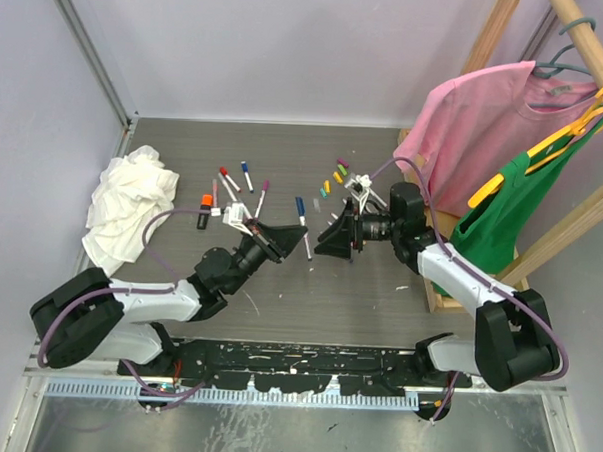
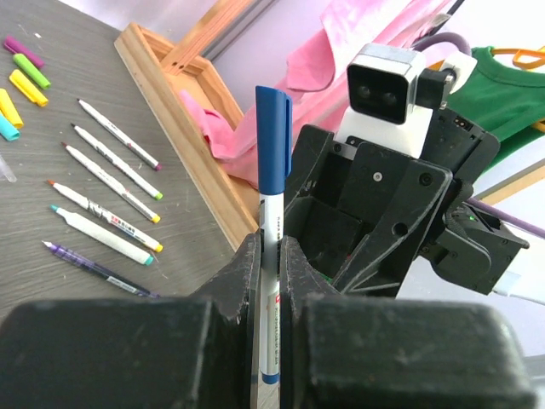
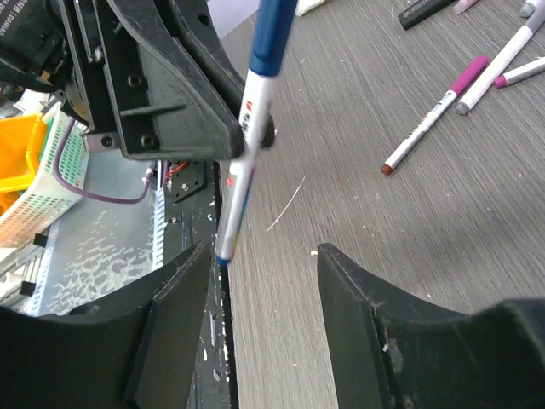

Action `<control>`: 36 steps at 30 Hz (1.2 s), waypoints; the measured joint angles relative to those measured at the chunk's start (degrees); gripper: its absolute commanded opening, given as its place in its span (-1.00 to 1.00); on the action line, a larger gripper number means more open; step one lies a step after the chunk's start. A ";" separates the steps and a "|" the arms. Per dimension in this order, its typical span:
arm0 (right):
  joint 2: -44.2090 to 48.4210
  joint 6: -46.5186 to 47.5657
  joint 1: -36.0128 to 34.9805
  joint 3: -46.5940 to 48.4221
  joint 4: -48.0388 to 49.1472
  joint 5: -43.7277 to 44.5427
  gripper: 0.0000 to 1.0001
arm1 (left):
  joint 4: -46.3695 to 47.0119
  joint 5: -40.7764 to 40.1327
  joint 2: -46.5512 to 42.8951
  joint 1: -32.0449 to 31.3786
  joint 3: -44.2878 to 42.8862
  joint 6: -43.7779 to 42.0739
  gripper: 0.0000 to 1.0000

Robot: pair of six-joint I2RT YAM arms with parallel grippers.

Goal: Open the pen caps
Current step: Pick up the pen from the center of the board.

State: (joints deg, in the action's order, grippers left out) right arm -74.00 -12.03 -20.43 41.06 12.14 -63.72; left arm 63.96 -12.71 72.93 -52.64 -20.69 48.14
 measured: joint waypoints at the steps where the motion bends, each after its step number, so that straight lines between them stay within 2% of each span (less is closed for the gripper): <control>1: -0.02 -0.57 -0.24 -0.33 0.83 0.04 0.18 | 0.83 -0.48 1.05 -0.44 -0.66 -0.02 -1.00; 8: -0.66 -3.26 -1.99 -0.57 4.24 0.98 0.08 | 5.01 -3.19 8.35 -2.67 -3.21 -0.90 -1.00; 14: -1.66 -4.37 -2.78 -0.79 4.96 2.27 -0.15 | 8.41 -4.57 11.72 -3.82 -4.37 -1.64 -1.00; 17: -2.29 -4.63 -2.80 -0.79 4.96 2.91 -0.35 | 9.55 -4.90 11.82 -3.96 -4.70 -2.27 -1.00; 20: -2.51 -4.74 -2.86 -0.79 4.94 3.08 -0.71 | 10.23 -5.18 11.85 -3.98 -4.70 -2.60 -1.00; 22: -2.51 -5.05 -2.86 -0.79 4.79 3.34 -0.88 | 10.40 -5.40 12.00 -3.98 -4.70 -2.71 -0.99; 24: -2.51 -5.09 -2.82 -0.79 4.42 3.23 -0.98 | 10.38 -5.40 12.02 -3.98 -4.70 -2.80 -0.82; 27: -2.51 -4.76 -2.82 -0.33 3.41 3.19 -0.99 | 10.45 -5.51 12.02 -4.00 -4.70 -2.73 -0.27; 28: -2.51 -4.52 -2.84 -0.22 3.10 3.19 -0.98 | 10.51 -5.53 11.96 -4.00 -4.70 -2.82 -0.16; 32: -2.51 -3.23 -2.86 0.70 0.87 2.89 -0.99 | 9.51 -6.08 10.29 -3.98 -4.42 -2.47 0.21; 36: -2.84 -0.76 -2.86 3.17 -3.45 1.62 -0.99 | 4.48 -5.88 4.20 -3.50 -3.10 -2.43 0.51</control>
State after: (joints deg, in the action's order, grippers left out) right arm -76.84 -12.80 -23.29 44.23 8.69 -62.11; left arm 68.45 -18.59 77.12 -56.14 -23.79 45.71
